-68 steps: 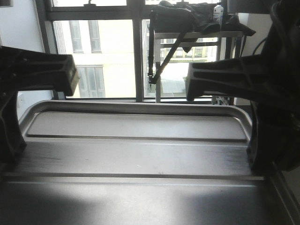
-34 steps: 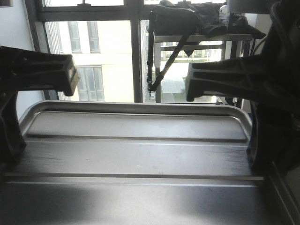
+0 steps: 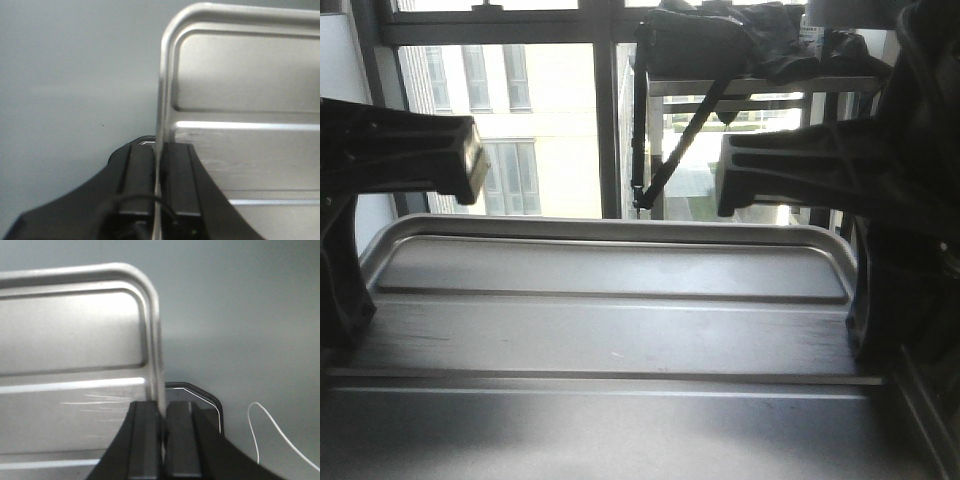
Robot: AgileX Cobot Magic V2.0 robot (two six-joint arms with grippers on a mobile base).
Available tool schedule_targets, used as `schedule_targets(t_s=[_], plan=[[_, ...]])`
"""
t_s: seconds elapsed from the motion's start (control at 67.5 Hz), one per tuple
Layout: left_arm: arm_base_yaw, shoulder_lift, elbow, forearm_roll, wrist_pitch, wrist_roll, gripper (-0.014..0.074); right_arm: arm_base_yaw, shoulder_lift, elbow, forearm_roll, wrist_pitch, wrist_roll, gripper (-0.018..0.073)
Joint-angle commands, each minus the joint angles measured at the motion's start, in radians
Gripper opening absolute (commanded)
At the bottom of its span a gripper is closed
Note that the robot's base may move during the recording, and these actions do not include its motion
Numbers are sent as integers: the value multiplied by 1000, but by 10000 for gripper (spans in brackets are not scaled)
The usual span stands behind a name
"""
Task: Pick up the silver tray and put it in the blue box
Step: 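Hold the tray level in both grippers while the base turns away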
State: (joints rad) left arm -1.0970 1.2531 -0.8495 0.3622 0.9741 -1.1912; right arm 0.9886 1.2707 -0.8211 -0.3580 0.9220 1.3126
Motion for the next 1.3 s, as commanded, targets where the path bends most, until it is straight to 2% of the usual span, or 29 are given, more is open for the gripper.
schedule_targets(t_s=[0.0, 1.289], plan=[[-8, -28, -26, 17, -12, -2, -7, 2, -28, -24, -38, -18, 1, 71], [-8, -28, -26, 17, -12, -2, -7, 2, -28, -24, -38, -18, 1, 71]])
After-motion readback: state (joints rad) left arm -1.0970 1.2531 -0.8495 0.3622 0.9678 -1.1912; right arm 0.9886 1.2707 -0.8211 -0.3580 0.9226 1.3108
